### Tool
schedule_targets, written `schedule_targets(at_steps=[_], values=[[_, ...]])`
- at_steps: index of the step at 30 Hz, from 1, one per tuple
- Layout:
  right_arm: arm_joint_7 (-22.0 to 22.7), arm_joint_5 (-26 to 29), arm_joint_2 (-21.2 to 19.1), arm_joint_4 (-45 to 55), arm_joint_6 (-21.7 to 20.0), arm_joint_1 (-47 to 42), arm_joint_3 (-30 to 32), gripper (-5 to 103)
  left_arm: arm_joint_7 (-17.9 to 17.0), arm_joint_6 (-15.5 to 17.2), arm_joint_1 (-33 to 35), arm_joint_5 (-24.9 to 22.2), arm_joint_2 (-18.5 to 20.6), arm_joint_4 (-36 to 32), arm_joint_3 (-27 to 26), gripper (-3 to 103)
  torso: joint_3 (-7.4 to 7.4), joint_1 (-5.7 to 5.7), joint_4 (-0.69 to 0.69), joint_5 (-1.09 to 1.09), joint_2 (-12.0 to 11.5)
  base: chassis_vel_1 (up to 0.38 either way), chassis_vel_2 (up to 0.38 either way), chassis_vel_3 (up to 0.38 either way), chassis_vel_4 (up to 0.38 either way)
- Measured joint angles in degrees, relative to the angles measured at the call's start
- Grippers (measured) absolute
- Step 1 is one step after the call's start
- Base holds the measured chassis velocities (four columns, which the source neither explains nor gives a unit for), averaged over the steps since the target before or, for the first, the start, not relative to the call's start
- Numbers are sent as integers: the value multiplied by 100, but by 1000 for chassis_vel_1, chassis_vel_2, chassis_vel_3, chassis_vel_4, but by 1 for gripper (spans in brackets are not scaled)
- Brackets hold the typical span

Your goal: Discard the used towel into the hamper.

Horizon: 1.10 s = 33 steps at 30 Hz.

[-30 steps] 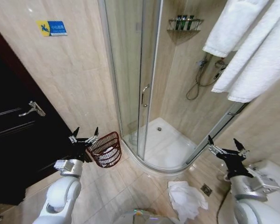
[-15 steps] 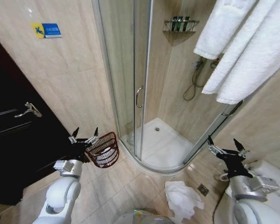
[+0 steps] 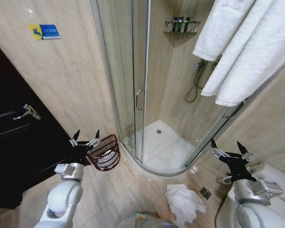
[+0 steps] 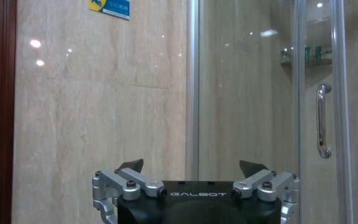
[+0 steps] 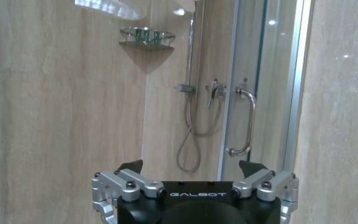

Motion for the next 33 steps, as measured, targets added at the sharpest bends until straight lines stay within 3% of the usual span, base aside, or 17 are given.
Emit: schedule_targets(at_steps=[33], values=[[-53,-81,34,-32,164,-107,-43,100,2,-31,2,5,-22,20,-28,100,-14,-14,-1,0,-25,52,-51,-50,56]])
